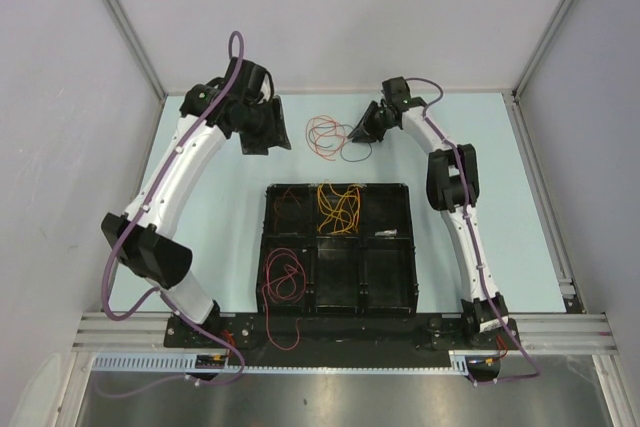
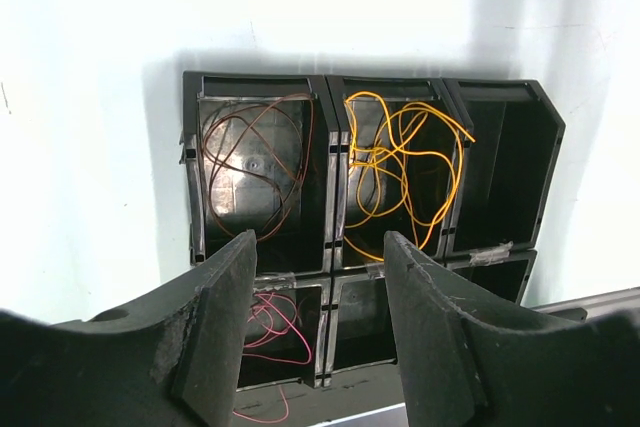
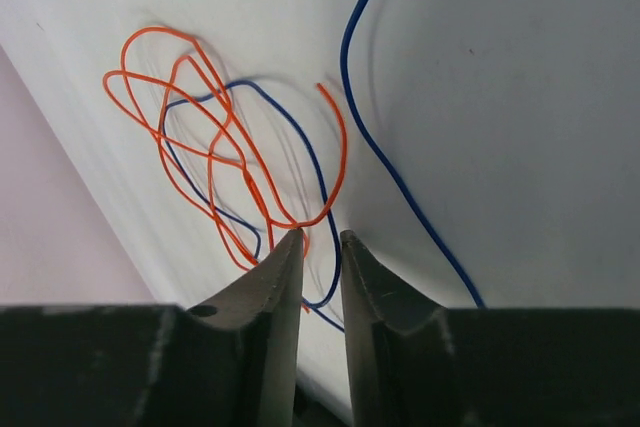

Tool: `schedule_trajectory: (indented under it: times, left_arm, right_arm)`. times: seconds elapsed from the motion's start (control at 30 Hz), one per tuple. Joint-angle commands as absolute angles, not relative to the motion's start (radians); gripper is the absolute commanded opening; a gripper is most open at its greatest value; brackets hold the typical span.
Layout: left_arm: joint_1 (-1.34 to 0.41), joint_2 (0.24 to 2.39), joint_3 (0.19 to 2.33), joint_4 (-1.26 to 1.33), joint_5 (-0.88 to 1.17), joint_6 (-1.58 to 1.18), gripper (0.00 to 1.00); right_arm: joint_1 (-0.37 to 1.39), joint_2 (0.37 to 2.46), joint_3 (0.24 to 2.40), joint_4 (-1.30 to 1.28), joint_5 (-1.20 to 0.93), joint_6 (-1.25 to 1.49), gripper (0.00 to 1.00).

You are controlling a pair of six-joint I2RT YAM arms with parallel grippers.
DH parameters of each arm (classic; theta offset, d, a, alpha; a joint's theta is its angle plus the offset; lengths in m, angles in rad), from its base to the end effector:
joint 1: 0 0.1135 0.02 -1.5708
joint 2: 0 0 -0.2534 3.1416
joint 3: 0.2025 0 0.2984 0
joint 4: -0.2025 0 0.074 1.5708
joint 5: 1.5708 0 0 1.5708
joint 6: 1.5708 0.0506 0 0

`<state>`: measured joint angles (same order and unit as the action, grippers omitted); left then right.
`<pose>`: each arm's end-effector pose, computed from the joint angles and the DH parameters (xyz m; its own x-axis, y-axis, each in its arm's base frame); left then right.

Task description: Untangle the cables

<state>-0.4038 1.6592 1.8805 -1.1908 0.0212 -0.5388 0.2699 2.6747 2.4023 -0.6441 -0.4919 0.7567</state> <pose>0.3535 -0.1522 0.3859 -0.8581 -0.1912 -0.4766 -0.0424 0.9513 -0.3053 0.5875 0.1873 0.1126 -0.9076 0.3768 -0.1852 0.1527 0.7072 0.6903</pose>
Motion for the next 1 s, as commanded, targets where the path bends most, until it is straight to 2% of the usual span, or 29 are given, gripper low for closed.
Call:
schedule_trajectory:
  times: [0.0, 0.1, 0.33, 0.53, 0.97]
  left_arm:
    - [-0.396, 1.648, 1.921, -1.209, 0.003, -0.532, 0.59]
    - [-0.396, 1.638, 1.908, -1.206, 0.003, -0.538, 0.59]
    - [-0.397, 1.589, 1.844, -1.16, 0.02, -0.566, 0.56]
    - [-0.396, 1.516, 1.746, -1.102, 0.052, -0.594, 0.56]
    - [-0.397, 1.387, 1.53, -0.991, 0.107, -0.611, 0.56]
  right_arm:
    - [0.265, 2.698, 2.45, -0.598, -0.517, 0.785, 0.12]
    - [0.261, 2.678, 2.448, -0.592, -0.515, 0.782, 0.0]
    - [0.261, 2.577, 2.441, -0.583, -0.584, 0.746, 0.0]
    - [0.276, 2.379, 2.39, -0.63, -0.6, 0.674, 0.0]
    - [0.403, 2.086, 2.484, -0.807, -0.601, 0.555, 0.0]
